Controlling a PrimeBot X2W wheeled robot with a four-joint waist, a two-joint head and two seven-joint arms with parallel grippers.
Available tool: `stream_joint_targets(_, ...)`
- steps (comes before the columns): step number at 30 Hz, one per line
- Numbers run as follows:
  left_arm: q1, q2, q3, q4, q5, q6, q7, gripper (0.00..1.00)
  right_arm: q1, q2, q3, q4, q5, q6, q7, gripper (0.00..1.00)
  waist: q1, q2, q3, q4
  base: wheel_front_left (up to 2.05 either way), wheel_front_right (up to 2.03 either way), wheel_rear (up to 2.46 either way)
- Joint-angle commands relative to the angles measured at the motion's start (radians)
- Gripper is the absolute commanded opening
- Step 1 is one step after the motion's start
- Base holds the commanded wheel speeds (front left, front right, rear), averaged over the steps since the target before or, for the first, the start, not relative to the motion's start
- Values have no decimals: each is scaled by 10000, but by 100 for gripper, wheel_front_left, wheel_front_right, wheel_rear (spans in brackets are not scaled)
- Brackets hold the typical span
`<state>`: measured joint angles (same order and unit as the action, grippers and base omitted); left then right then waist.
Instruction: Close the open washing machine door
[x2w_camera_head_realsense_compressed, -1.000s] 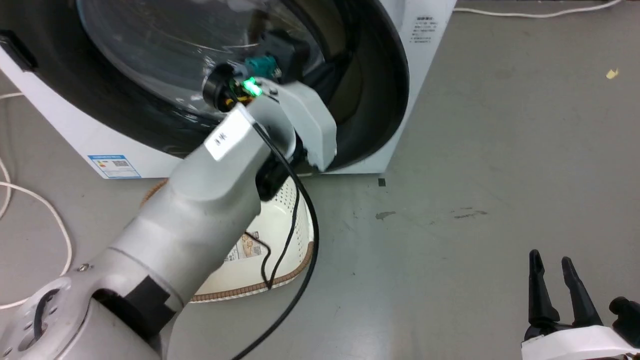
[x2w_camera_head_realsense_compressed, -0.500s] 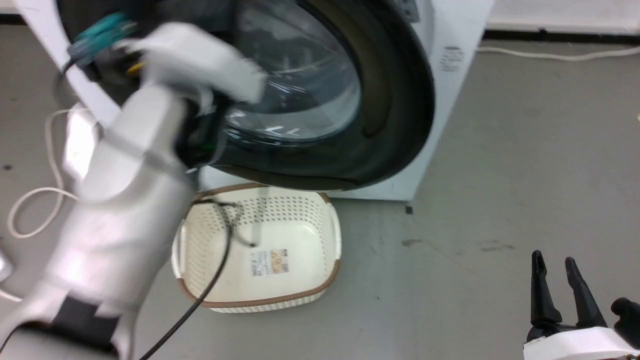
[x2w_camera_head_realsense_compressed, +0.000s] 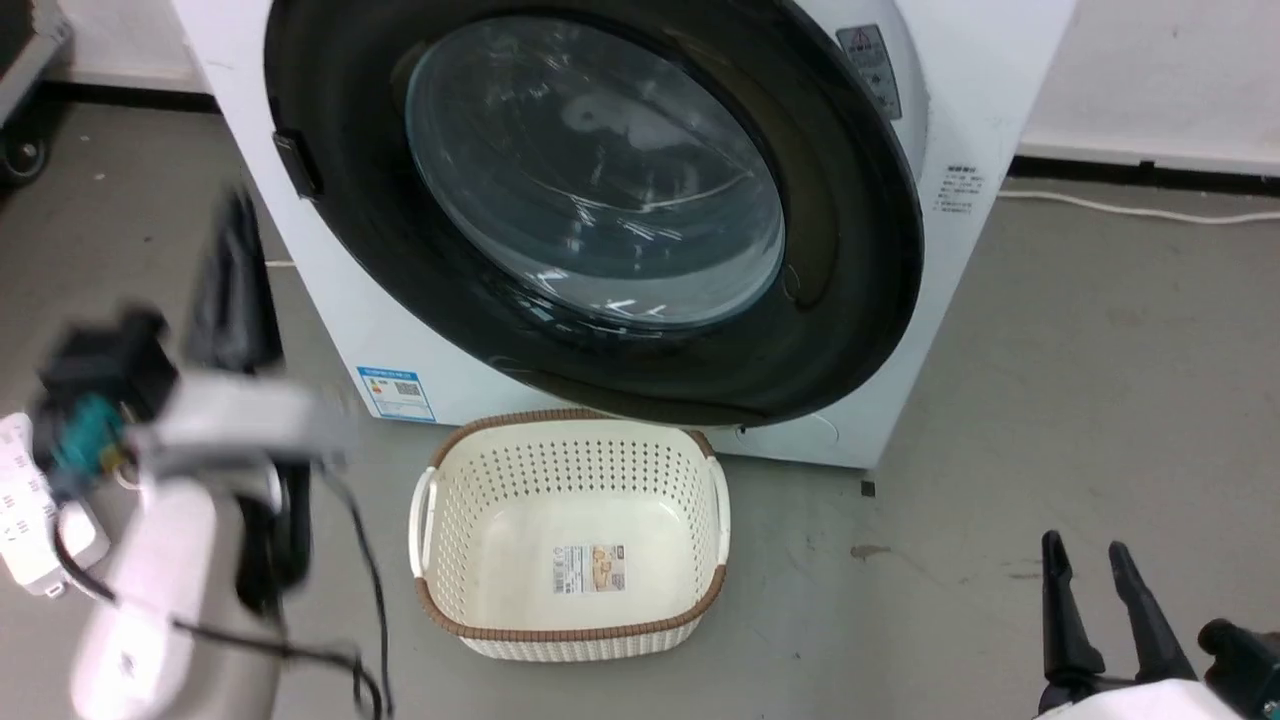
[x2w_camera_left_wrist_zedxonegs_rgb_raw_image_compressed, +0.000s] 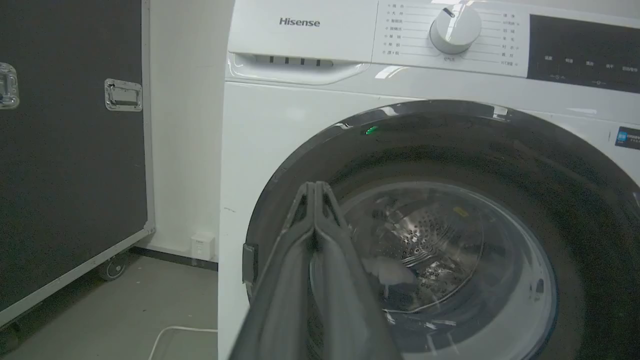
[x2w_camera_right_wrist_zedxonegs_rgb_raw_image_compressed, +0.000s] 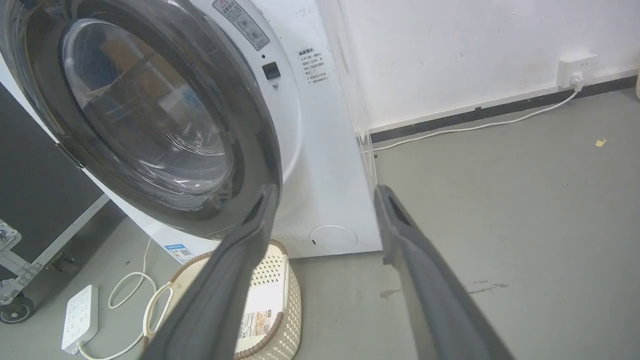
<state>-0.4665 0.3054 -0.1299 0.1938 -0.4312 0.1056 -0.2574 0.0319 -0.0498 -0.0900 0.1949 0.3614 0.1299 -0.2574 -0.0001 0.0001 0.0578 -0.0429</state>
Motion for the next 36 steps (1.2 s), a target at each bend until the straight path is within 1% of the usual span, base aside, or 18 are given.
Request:
stream_joint_targets(1,309,8,-38,36,3,-51,-42,0,110,-4,17,12,-66,8,-43,100,1,-1,-69,36,0,0,0)
stream_joint_targets(3,907,65,-213,193,-64,-241,102,0,169,-4,70,28,-85,8,-43,100,1,-1,-158,38,0,0,0)
stream_joint_targets(8,2039,149,-440,317,-362,-484,616,0,351,-4,84,36,-90,8,-43,100,1,-1,-370,143,0,0,0)
stream_joint_targets(11,2650,97,-453,299,-525,-427,735,0,470,-4,117,105,-38,8,-43,100,1,-1,-525,175,0,0,0)
stream_joint_targets(16,3481,-242,-278,235,-922,-199,615,0,569,-4,151,139,5,8,-43,100,1,-1,-600,184,0,0,0)
stream_joint_targets(17,3599,-328,-225,204,-1011,-172,554,33,580,-4,168,148,6,8,-43,100,1,-1,-606,185,0,0,0)
stream_joint_targets(18,3693,-375,-205,184,-1048,-161,503,93,587,-4,182,156,4,8,-43,100,1,-1,-608,190,0,0,0)
stream_joint_targets(19,3764,-415,-172,161,-1063,-123,445,100,594,-4,208,168,-17,8,-43,100,1,-1,-610,196,0,0,0)
stream_joint_targets(27,3984,-446,-294,-60,-768,-13,198,100,485,-4,229,102,-471,8,-43,100,1,-1,-501,271,0,0,0)
stream_joint_targets(28,3976,-437,-315,-102,-713,1,180,100,413,-4,211,94,-548,8,-43,36,1,-1,-459,280,0,0,0)
stream_joint_targets(29,3965,-429,-341,-141,-657,16,166,100,316,-4,184,55,-640,8,-43,0,1,-1,-413,290,0,0,0)
stream_joint_targets(33,3912,-490,-403,-296,-546,73,116,100,-281,-4,255,103,-1059,8,-44,0,1,-1,-182,355,0,0,0)
stream_joint_targets(36,3851,-556,-436,-364,-517,68,84,100,-1065,-4,540,275,-1279,8,85,0,1,-1,38,433,0,0,0)
